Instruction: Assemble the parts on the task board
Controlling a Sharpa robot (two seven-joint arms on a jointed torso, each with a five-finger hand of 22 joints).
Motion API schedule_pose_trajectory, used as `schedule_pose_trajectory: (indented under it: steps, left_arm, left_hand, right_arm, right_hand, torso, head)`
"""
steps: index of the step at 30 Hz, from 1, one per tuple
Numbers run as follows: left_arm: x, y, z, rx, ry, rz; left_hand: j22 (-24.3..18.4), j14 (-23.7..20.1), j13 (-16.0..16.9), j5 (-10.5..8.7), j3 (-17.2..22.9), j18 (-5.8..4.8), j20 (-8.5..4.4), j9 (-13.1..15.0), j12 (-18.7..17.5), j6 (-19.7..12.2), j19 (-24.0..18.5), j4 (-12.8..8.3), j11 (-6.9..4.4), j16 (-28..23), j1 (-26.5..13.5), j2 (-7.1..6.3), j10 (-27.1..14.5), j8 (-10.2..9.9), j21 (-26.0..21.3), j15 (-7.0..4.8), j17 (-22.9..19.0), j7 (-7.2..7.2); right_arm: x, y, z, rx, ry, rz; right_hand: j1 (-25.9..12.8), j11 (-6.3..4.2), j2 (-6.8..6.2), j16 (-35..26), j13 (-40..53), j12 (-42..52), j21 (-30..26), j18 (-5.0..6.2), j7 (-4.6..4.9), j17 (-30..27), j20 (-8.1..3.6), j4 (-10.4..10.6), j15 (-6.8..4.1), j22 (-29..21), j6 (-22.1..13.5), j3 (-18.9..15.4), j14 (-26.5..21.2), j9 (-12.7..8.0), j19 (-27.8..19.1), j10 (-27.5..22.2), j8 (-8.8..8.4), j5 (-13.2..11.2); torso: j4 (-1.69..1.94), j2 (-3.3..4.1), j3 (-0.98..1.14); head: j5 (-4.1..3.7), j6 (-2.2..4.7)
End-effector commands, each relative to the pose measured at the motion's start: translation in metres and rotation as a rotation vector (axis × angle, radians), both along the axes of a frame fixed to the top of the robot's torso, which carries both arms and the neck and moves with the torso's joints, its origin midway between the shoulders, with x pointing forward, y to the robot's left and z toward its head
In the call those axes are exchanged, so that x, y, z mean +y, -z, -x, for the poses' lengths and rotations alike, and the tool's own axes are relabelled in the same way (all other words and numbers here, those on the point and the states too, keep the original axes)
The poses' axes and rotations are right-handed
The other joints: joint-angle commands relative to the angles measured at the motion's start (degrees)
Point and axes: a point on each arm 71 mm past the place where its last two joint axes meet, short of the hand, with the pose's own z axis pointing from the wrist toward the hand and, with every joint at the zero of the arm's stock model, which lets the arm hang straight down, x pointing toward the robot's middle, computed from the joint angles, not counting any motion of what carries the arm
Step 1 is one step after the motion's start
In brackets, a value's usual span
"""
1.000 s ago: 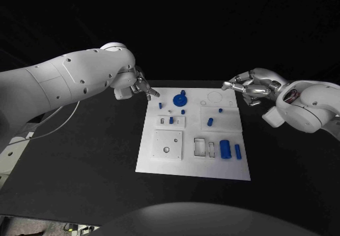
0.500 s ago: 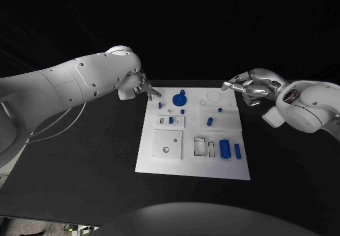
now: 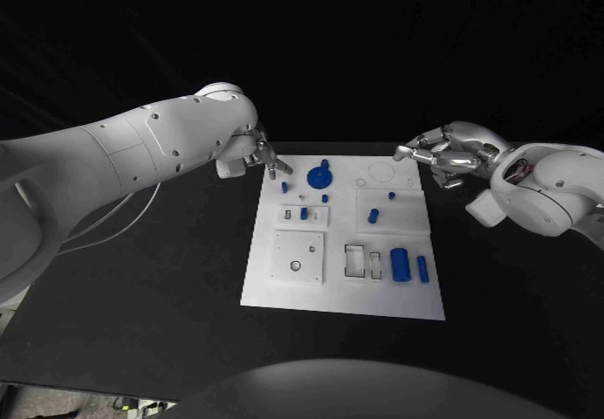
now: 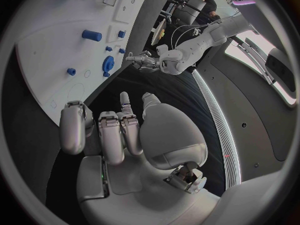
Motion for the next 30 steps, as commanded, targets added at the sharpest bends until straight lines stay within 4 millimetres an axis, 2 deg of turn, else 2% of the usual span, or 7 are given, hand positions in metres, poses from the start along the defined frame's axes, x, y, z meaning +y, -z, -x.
schedule_pose_trajectory:
  steps: [1,5,11,30]
  left_arm:
    - [-0.0022,0.0057,0.0014,0.034,0.032,-0.018]
    - [-0.0025,0.0096,0.0014,0.038,0.033,-0.026]
    - [-0.0043,0.0133,0.0016,0.037,0.039,-0.027]
    - [-0.0114,0.0124,0.0004,-0.003,0.06,0.022]
  left_hand:
    - [8.62,6.04,15.08,-0.4,-0.39,-0.52,-0.16,0.09,-0.32,-0.43,1.89,-0.1,-0.35,0.14,-0.2,0.09,5.96,0.01,-0.18,-0.05,15.1,0.0]
    - [8.6,6.04,15.08,-0.41,-0.4,-0.51,-0.15,0.09,-0.32,-0.48,1.87,-0.1,-0.33,0.14,-0.18,0.09,5.96,-0.02,-0.21,-0.04,15.1,0.01]
    - [8.6,6.04,15.08,-0.23,-0.38,-0.51,-0.1,0.14,-0.32,-0.69,1.84,-0.15,-0.28,0.14,0.03,0.17,5.96,-0.18,-0.24,0.01,15.1,0.08]
    - [8.38,6.04,15.08,1.73,-0.14,-0.4,0.06,0.54,-0.32,-0.91,1.55,-0.28,-0.14,0.14,1.5,0.62,5.96,-0.51,-0.66,0.17,15.1,0.16]
  right_arm:
    - [0.0023,0.0006,0.0007,0.005,-0.02,-0.001]
    - [0.0024,0.0006,0.0006,0.005,-0.021,-0.001]
    - [0.0021,0.0005,0.0005,0.004,-0.021,-0.001]
    - [0.0017,0.0005,-0.0002,0.002,-0.02,-0.001]
  right_hand:
    - [-0.22,-0.03,0.01,0.2,14.96,-0.23,-0.16,1.09,0.06,15.09,0.15,0.02,0.3,10.19,0.45,-0.29,5.98,0.06,-0.31,6.48,-0.12,0.18]
    - [-0.22,-0.03,0.01,0.2,14.96,-0.23,-0.16,1.09,0.06,15.09,0.15,0.02,0.3,10.19,0.45,-0.29,5.98,0.06,-0.31,6.48,-0.12,0.18]
    - [-0.2,-0.03,-0.02,0.2,14.96,-0.23,-0.16,1.09,0.06,15.09,0.15,0.0,0.3,10.19,0.44,-0.31,5.98,0.06,-0.3,6.48,-0.13,0.22]
    - [-0.19,-0.02,-0.06,0.2,14.96,-0.23,-0.13,1.08,0.06,15.09,0.15,-0.01,0.3,10.2,0.44,-0.33,5.98,0.06,-0.26,6.48,-0.14,0.27]
  torso:
    - [0.01,0.1,-0.03]
    - [0.0,0.14,-0.07]
    - [-0.03,0.14,-0.01]
    - [0.04,0.0,0.01]
  head:
    - [-0.15,0.0]
    - [-0.24,0.0]
    - [-0.41,0.0]
    - [-0.45,0.0]
